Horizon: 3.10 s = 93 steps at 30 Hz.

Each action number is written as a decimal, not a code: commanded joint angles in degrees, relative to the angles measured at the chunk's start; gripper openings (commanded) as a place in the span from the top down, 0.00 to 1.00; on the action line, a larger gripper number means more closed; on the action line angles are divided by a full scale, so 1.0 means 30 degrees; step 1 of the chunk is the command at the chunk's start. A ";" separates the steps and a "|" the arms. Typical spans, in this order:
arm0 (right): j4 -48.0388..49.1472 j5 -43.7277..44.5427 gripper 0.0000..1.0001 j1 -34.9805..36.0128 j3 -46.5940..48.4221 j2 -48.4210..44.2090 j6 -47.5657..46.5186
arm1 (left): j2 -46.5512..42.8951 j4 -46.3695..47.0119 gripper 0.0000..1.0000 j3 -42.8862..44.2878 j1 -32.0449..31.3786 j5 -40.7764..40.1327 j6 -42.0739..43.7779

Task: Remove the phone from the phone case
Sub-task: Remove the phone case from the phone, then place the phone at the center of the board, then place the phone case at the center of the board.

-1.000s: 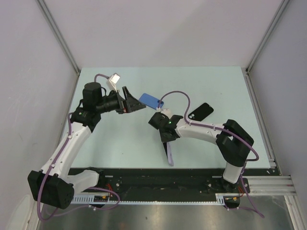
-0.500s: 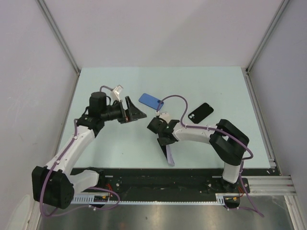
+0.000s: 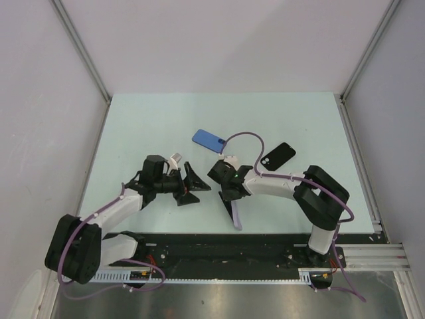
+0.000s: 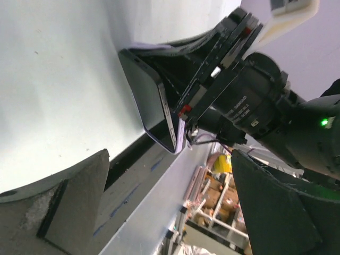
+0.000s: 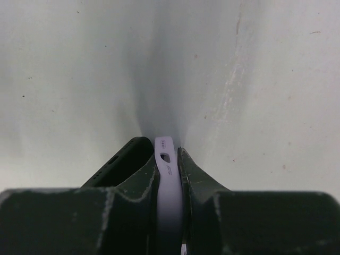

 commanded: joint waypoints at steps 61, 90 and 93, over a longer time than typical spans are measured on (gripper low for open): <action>-0.3957 0.6944 1.00 -0.2002 0.3200 -0.1421 0.0733 | 1.1905 -0.0275 0.40 0.8175 -0.3094 0.0287 -0.5007; -0.2405 0.3459 0.06 -1.5622 -0.4446 -1.0415 0.0179 | 0.2324 -0.6046 0.14 0.8293 0.1653 -0.3522 0.4836; -0.2344 0.3018 0.00 -1.6096 -0.4446 -1.1351 0.0117 | 0.2002 -0.6602 0.10 0.8556 0.1712 -0.3785 0.5333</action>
